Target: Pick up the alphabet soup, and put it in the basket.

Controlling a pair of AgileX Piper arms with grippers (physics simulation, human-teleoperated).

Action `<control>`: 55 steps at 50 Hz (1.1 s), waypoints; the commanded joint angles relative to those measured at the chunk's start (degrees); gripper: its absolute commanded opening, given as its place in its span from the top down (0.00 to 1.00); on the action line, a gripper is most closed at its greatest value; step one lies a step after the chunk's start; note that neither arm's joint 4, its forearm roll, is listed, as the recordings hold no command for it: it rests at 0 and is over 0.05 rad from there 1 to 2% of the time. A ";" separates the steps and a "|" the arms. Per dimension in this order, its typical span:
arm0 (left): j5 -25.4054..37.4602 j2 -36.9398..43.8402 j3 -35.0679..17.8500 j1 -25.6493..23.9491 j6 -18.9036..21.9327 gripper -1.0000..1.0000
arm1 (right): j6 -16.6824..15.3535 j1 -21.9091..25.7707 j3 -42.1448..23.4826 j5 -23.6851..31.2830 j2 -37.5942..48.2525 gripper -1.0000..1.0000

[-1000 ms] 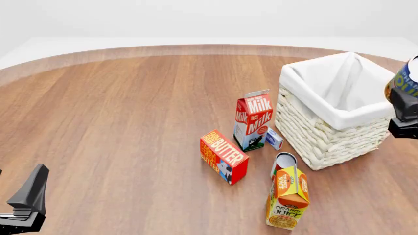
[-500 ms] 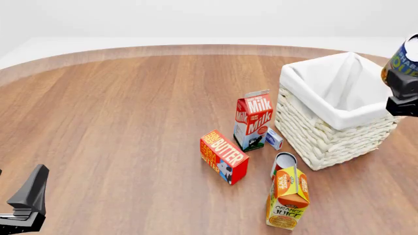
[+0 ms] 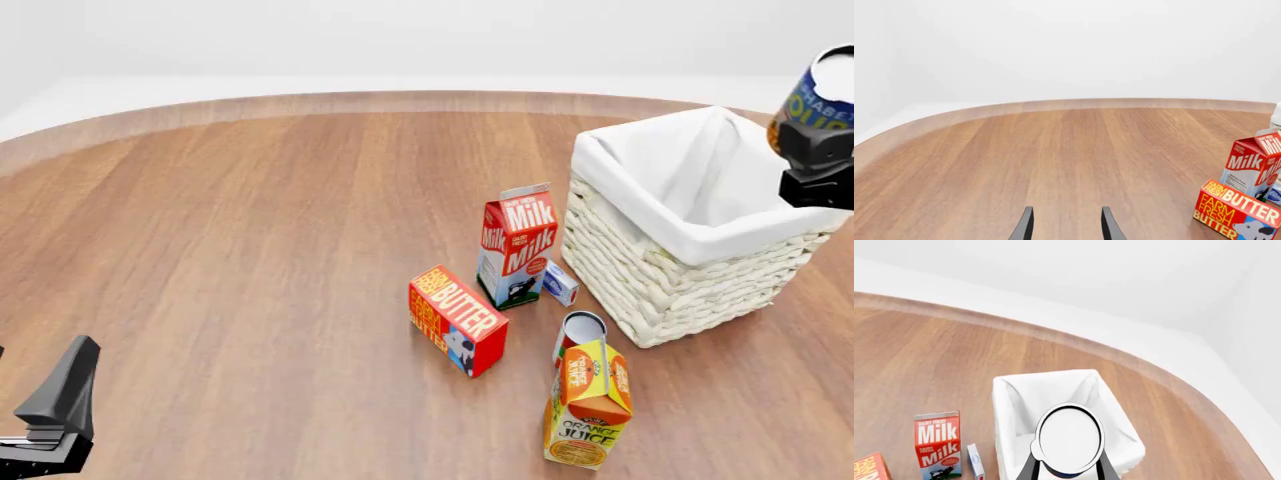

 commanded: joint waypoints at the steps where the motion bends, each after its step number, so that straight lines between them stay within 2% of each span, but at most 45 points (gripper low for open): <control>1: 0.00 0.00 0.00 0.00 0.00 0.00 | 1.13 0.04 -2.38 0.26 1.99 1.00; 21: 0.00 0.00 0.00 0.00 0.00 0.00 | 0.46 -1.90 -6.73 -0.51 8.03 1.00; 30: 0.00 0.00 0.00 0.00 0.00 0.00 | -0.07 -1.18 -9.11 0.04 10.97 1.00; 46: 0.00 0.00 0.00 0.00 0.00 0.00 | 0.87 -0.82 -11.26 1.22 15.13 1.00; 55: 0.00 0.00 0.00 0.00 0.00 0.00 | -0.30 -0.57 -13.65 2.98 18.05 1.00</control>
